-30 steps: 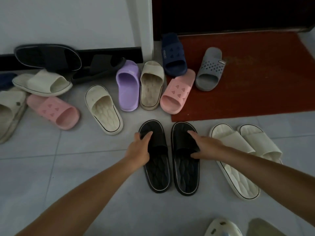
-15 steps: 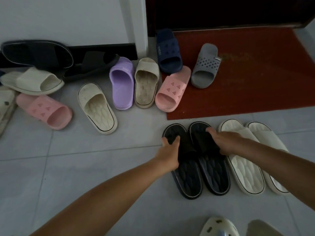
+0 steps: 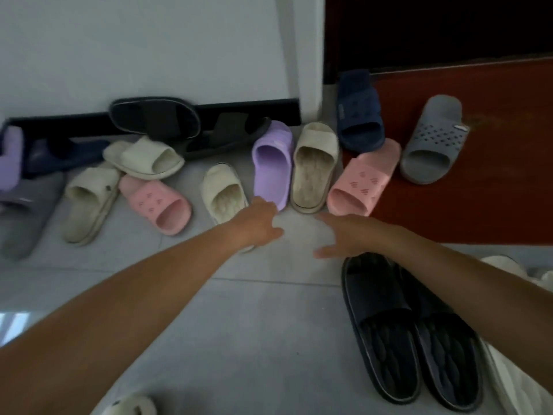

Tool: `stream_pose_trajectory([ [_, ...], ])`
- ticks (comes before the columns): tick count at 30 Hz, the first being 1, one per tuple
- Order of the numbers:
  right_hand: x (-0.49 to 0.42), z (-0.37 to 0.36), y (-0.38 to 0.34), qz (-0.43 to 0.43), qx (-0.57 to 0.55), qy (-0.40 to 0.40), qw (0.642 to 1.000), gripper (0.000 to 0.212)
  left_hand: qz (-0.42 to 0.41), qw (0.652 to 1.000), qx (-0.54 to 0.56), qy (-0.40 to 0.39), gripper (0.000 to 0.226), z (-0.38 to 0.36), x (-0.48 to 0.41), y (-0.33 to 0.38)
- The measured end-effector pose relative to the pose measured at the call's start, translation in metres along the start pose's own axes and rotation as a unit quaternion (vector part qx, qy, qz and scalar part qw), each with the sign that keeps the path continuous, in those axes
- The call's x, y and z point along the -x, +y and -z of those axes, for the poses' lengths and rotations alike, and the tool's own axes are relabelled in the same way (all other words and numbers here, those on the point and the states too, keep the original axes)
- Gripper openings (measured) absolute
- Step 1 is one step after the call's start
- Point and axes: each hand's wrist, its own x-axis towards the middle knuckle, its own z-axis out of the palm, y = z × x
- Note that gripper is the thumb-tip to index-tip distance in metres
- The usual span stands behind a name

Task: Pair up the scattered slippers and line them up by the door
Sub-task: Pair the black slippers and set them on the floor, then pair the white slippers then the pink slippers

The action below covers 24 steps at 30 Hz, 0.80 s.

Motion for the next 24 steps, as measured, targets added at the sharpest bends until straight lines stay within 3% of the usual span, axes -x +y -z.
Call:
stream_pose_trajectory([
  [5,-0.051,-0.013,-0.043,0.077,0.062,0.003,0.995,0.095,0.096,0.995,0.003,0.021,0.066,0.008,0.01,-0.063],
  [8,-0.062,-0.021,-0.054,0.078,0.076,0.0,0.994,0.093,0.117,0.993,0.015,0.025,0.069,0.002,0.018,-0.084],
  [18,-0.055,-0.014,-0.081,0.04,0.104,-0.007,0.994,0.092,0.083,0.996,-0.034,0.029,0.069,0.029,0.029,-0.124],
  [24,-0.026,-0.011,-0.085,0.001,0.069,0.029,0.997,0.088,0.039,0.999,-0.003,0.016,0.064,0.059,0.0,-0.152],
])
